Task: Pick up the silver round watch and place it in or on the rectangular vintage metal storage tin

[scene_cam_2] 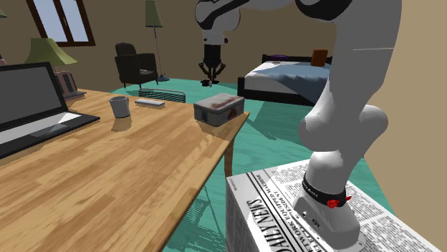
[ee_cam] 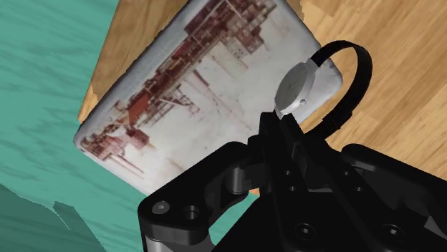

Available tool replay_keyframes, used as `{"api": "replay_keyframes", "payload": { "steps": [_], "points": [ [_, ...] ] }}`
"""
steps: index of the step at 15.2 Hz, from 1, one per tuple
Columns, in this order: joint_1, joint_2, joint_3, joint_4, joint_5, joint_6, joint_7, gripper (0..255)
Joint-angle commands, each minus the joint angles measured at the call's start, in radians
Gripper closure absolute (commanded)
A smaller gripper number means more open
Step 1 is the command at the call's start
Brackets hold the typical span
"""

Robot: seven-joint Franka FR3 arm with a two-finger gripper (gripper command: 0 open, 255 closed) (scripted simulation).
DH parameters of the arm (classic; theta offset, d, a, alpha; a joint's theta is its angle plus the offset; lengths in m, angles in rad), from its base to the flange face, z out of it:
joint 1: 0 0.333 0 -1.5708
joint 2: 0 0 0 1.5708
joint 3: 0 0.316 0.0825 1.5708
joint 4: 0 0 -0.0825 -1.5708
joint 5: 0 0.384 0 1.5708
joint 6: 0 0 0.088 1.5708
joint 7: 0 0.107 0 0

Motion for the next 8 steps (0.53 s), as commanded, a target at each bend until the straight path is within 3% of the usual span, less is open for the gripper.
{"api": "replay_keyframes", "payload": {
  "steps": [1,6,8],
  "points": [
    [-0.025,0.010,-0.021,0.018,0.000,-0.009,-0.048,255],
    [-0.074,0.069,-0.063,0.104,-0.010,-0.041,-0.138,255],
    [-0.074,0.069,-0.063,0.077,-0.010,-0.014,-0.139,255]
  ]
}}
